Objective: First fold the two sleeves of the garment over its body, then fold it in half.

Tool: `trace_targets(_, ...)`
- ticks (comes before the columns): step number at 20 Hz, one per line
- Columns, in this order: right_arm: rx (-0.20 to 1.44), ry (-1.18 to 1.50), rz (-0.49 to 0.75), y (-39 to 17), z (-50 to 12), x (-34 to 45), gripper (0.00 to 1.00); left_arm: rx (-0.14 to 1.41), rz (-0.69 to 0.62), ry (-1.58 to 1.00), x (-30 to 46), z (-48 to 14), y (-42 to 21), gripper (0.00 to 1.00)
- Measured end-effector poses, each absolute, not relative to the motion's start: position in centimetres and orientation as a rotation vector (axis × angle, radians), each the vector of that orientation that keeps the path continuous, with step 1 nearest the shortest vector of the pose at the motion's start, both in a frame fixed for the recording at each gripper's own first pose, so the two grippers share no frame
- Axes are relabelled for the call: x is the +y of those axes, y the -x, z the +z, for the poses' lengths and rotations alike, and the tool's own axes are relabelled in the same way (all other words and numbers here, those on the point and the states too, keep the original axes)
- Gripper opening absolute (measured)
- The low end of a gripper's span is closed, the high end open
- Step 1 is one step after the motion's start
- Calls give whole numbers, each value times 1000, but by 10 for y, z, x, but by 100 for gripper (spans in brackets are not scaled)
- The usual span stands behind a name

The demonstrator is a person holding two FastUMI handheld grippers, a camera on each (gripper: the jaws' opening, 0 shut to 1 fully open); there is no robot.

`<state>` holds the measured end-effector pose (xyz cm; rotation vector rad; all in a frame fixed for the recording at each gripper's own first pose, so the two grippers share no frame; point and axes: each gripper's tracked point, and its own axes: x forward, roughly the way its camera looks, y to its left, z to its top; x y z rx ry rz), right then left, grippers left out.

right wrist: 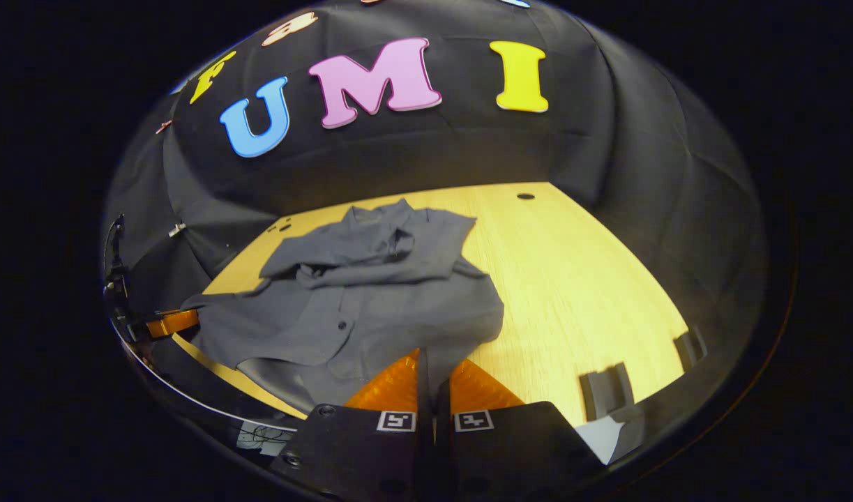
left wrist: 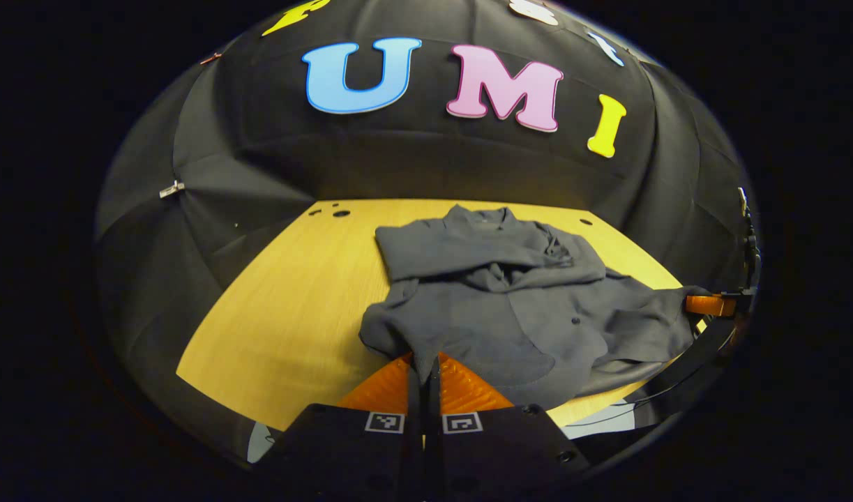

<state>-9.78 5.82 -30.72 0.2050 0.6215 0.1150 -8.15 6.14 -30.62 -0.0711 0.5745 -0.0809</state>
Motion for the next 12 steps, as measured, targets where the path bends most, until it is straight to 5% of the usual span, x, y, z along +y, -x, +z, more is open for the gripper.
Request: trace_targets(12,447,-208,128,-51,-226,43,5,450,-43,87,70,-223,-48,6)
